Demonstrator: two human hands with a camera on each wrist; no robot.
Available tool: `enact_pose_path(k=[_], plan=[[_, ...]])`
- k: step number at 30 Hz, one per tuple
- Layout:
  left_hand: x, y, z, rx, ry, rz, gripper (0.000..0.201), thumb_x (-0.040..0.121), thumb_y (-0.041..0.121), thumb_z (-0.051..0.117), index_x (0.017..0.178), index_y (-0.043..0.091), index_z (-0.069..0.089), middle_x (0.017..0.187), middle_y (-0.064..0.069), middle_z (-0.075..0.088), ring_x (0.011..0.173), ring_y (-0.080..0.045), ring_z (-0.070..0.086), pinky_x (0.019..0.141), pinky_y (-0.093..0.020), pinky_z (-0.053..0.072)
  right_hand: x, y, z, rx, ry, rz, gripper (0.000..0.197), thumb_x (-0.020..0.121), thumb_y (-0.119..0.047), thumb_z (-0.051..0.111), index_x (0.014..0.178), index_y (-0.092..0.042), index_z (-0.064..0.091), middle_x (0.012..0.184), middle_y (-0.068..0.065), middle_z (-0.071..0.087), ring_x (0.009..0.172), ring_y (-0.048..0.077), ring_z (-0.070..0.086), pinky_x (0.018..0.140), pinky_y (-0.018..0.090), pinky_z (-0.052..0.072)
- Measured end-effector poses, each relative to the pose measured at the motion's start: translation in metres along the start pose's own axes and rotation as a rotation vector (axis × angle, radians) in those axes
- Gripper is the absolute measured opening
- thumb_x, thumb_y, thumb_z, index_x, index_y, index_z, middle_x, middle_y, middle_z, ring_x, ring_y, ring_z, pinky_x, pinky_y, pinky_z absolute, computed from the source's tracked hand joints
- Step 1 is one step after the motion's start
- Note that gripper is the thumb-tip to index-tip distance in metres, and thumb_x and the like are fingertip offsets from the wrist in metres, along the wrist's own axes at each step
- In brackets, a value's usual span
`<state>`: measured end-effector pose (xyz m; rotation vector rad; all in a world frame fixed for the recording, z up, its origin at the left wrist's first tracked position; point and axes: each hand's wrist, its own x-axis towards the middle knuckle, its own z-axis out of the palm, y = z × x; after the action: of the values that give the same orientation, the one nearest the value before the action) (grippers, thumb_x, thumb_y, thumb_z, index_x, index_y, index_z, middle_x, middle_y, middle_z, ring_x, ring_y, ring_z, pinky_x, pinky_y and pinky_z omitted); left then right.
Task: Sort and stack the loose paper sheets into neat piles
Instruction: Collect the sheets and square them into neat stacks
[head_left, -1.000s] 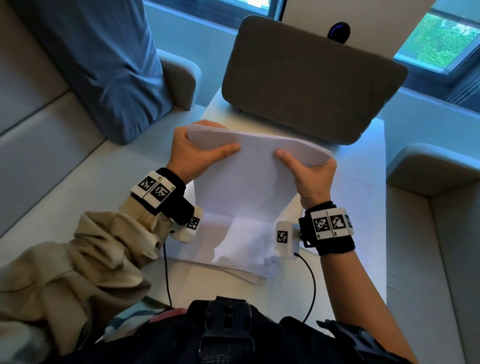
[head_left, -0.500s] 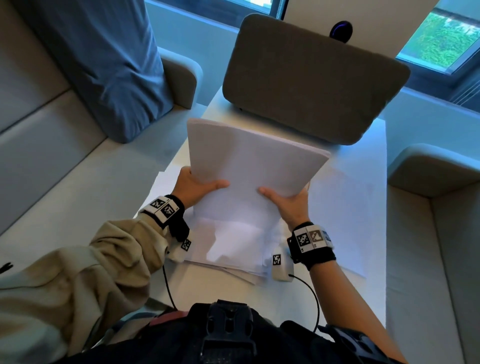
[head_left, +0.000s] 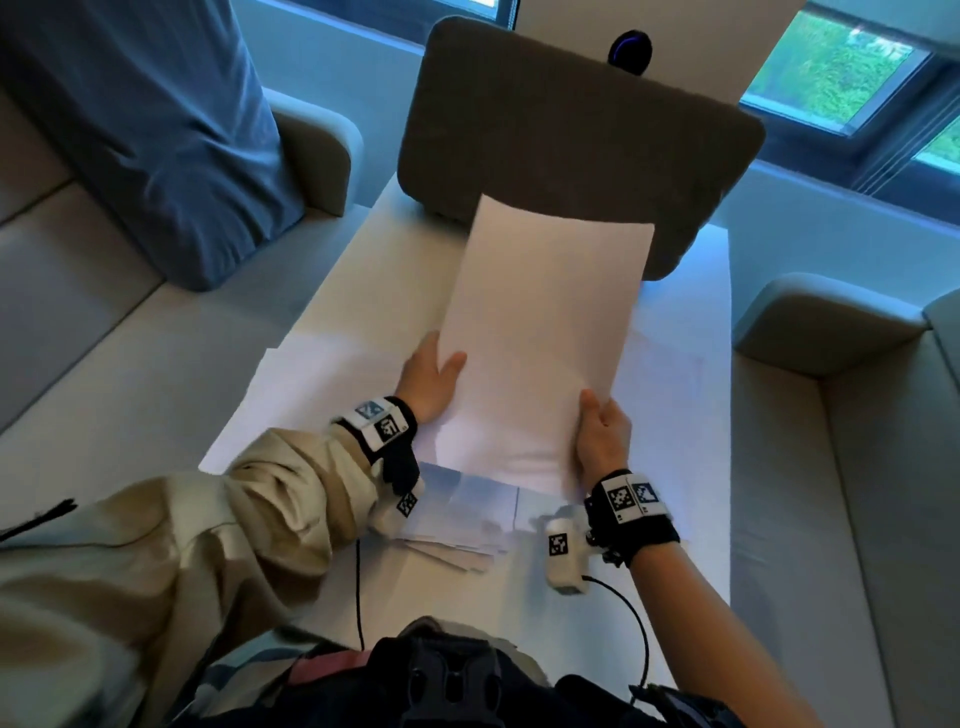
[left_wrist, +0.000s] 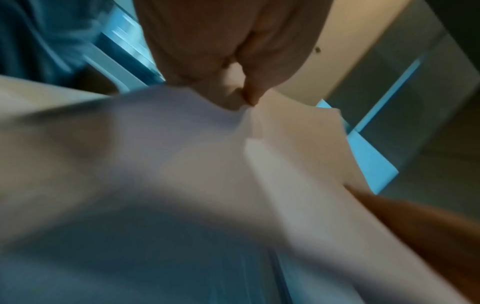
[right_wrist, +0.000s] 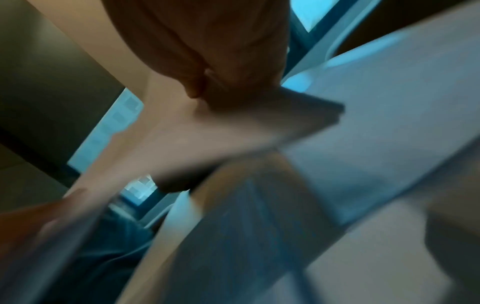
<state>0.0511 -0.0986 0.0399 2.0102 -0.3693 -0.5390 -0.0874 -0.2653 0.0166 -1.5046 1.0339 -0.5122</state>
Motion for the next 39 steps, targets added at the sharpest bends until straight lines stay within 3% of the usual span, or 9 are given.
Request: enact_pose_path(k=[4, 7, 9, 12, 17, 24, 29, 32, 39], plan=[[-0.010, -0.001, 0.061, 0.168, -0.332, -0.011, 0.057, 0.100, 0.026, 0.040, 0.148, 0.006, 0.015, 0.149, -0.014, 0.033, 0.133, -0.029, 0.038, 0.108, -0.036, 0.033, 0.036, 0.017, -0.066, -0.281, 0.129, 0.002, 0.031, 0.098, -0.021, 0.046, 0.115, 0.000, 0.061, 0.117, 0.022, 0.063, 0.107, 0.033, 0.059, 0.096, 0.038, 0.046], [-0.012, 0.009, 0.100, 0.280, -0.440, -0.002, 0.053, 0.098, 0.027, 0.045, 0.143, 0.006, 0.026, 0.132, -0.015, 0.050, 0.111, -0.030, 0.054, 0.090, -0.036, 0.047, 0.056, 0.030, -0.110, -0.456, 0.194, 0.008, 0.028, 0.098, -0.017, 0.046, 0.105, 0.006, 0.061, 0.112, 0.029, 0.062, 0.105, 0.040, 0.058, 0.090, 0.038, 0.043], [-0.011, 0.013, 0.124, 0.329, -0.430, -0.012, 0.044, 0.096, 0.027, 0.050, 0.132, 0.004, 0.040, 0.120, -0.016, 0.056, 0.099, -0.029, 0.056, 0.078, -0.032, 0.046, 0.067, 0.040, -0.131, -0.509, 0.211, 0.017, 0.027, 0.098, -0.016, 0.046, 0.099, 0.008, 0.059, 0.108, 0.031, 0.062, 0.103, 0.043, 0.058, 0.087, 0.039, 0.042], [-0.006, 0.017, 0.151, 0.333, -0.370, -0.040, 0.033, 0.093, 0.023, 0.056, 0.118, 0.002, 0.051, 0.117, -0.017, 0.058, 0.103, -0.032, 0.056, 0.077, -0.027, 0.041, 0.083, 0.055, -0.146, -0.530, 0.224, 0.045, 0.028, 0.098, -0.015, 0.045, 0.100, 0.009, 0.059, 0.107, 0.031, 0.062, 0.102, 0.043, 0.058, 0.086, 0.039, 0.043], [0.004, 0.010, 0.177, 0.338, -0.317, -0.100, 0.031, 0.090, 0.021, 0.060, 0.116, 0.004, 0.055, 0.118, -0.016, 0.061, 0.107, -0.031, 0.057, 0.089, -0.035, 0.047, 0.099, 0.072, -0.151, -0.550, 0.201, 0.098, 0.029, 0.099, -0.014, 0.043, 0.103, 0.010, 0.059, 0.110, 0.033, 0.061, 0.103, 0.043, 0.057, 0.085, 0.039, 0.042], [0.007, -0.006, 0.192, 0.335, -0.284, -0.151, 0.026, 0.088, 0.018, 0.062, 0.105, 0.001, 0.056, 0.108, -0.018, 0.062, 0.098, -0.032, 0.057, 0.075, -0.028, 0.040, 0.105, 0.087, -0.152, -0.574, 0.161, 0.144, 0.029, 0.100, -0.016, 0.041, 0.102, 0.008, 0.058, 0.109, 0.031, 0.061, 0.101, 0.043, 0.056, 0.082, 0.038, 0.040], [0.004, -0.015, 0.194, 0.334, -0.254, -0.109, 0.036, 0.085, 0.014, 0.063, 0.118, 0.003, 0.054, 0.116, -0.015, 0.060, 0.107, -0.030, 0.055, 0.088, -0.029, 0.043, 0.106, 0.089, -0.151, -0.608, 0.194, 0.136, 0.028, 0.097, -0.019, 0.048, 0.112, 0.004, 0.056, 0.113, 0.027, 0.061, 0.104, 0.041, 0.057, 0.086, 0.037, 0.042], [0.000, -0.016, 0.195, 0.370, -0.223, -0.053, 0.040, 0.086, 0.008, 0.055, 0.125, -0.001, 0.046, 0.125, -0.019, 0.046, 0.118, -0.033, 0.043, 0.098, -0.031, 0.035, 0.105, 0.094, -0.154, -0.648, 0.255, 0.120, 0.033, 0.093, -0.014, 0.054, 0.121, 0.003, 0.054, 0.125, 0.024, 0.048, 0.109, 0.039, 0.053, 0.094, 0.034, 0.040], [-0.001, -0.017, 0.203, 0.279, -0.186, -0.062, 0.036, 0.090, 0.003, 0.038, 0.124, -0.009, 0.040, 0.117, -0.028, 0.054, 0.108, -0.044, 0.050, 0.091, -0.044, 0.041, 0.103, 0.094, -0.152, -0.686, 0.195, 0.225, 0.031, 0.096, -0.010, 0.043, 0.119, 0.004, 0.060, 0.123, 0.031, 0.050, 0.119, 0.039, 0.045, 0.099, 0.033, 0.034]])
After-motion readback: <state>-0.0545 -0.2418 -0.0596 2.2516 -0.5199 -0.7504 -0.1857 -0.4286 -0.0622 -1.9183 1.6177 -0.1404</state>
